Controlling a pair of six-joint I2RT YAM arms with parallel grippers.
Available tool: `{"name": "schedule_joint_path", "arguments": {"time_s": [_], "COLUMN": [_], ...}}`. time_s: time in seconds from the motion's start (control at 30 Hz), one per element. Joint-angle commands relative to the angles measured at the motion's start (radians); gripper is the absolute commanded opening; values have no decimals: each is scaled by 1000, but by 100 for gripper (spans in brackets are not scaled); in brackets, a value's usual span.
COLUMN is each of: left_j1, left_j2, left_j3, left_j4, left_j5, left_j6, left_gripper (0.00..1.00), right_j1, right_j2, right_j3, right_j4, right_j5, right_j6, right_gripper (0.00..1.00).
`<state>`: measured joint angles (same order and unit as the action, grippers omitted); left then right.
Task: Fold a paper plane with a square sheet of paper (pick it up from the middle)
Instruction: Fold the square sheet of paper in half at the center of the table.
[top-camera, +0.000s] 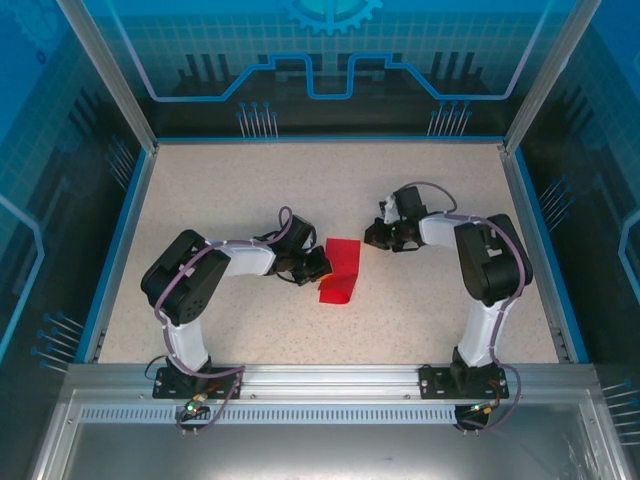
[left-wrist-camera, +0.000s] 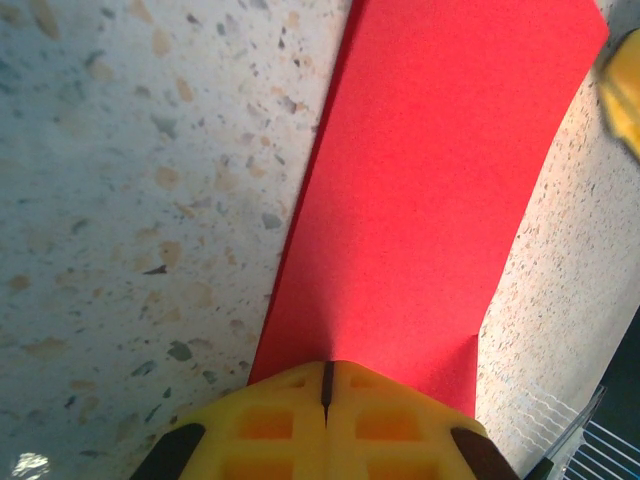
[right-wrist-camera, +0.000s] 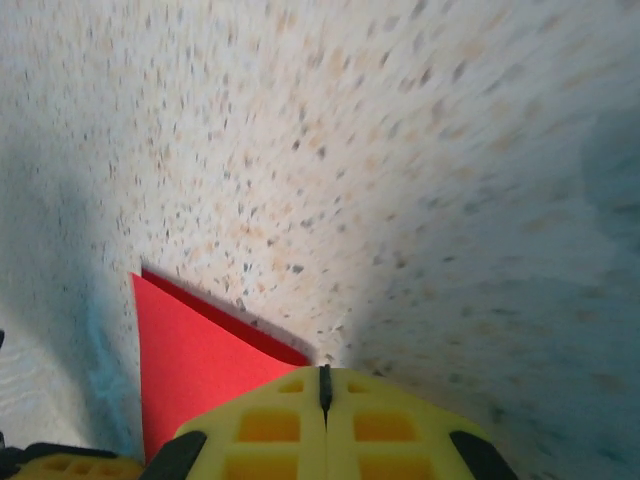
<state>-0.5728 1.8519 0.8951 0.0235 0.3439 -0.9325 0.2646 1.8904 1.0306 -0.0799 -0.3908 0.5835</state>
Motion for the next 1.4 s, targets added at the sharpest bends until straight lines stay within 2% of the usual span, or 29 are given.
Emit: {"name": "schedule_joint_path", "arguments": {"time_s": [0.0, 0.17, 0.33, 0.53, 0.7, 0.83, 0.93, 1.13, 1.3, 1.37], "left_j1": [-8, -8, -9, -8, -7, -9, -9, -10, -9, -10], "left_j2": [89, 92, 92, 90, 91, 93, 95, 96, 98, 96], "left_j3": [-74, -71, -67, -80, -89, -86, -84, -77, -68, -68], "left_j4": [-318, -318, -321, -315, -304, -304, -301, -300, -306, -309], "left_j5": [-134, -139, -138, -138, -137, -138, -137, -140, -145, -145], "left_j6": [24, 22, 20, 15, 14, 14, 11, 12, 20, 20], "left_gripper": [0, 0, 0, 0, 0, 0, 0, 0, 0, 0], "right_j1": [20, 123, 145, 108, 7, -22, -2, 113, 191, 229], "right_j2": [-90, -53, 32, 94, 98, 54, -18, -182, -244, -264], "right_j3": [1, 24, 72, 105, 76, 97, 100, -19, -145, -198], "right_j4": [-20, -31, -46, -92, -55, -82, -120, -200, -144, -128], "right_j5": [44, -18, -29, 30, 114, 152, 101, 28, -85, -78], "right_j6": [1, 17, 33, 19, 61, 65, 52, 45, 124, 147], "right_gripper": [0, 0, 0, 0, 0, 0, 0, 0, 0, 0]}}
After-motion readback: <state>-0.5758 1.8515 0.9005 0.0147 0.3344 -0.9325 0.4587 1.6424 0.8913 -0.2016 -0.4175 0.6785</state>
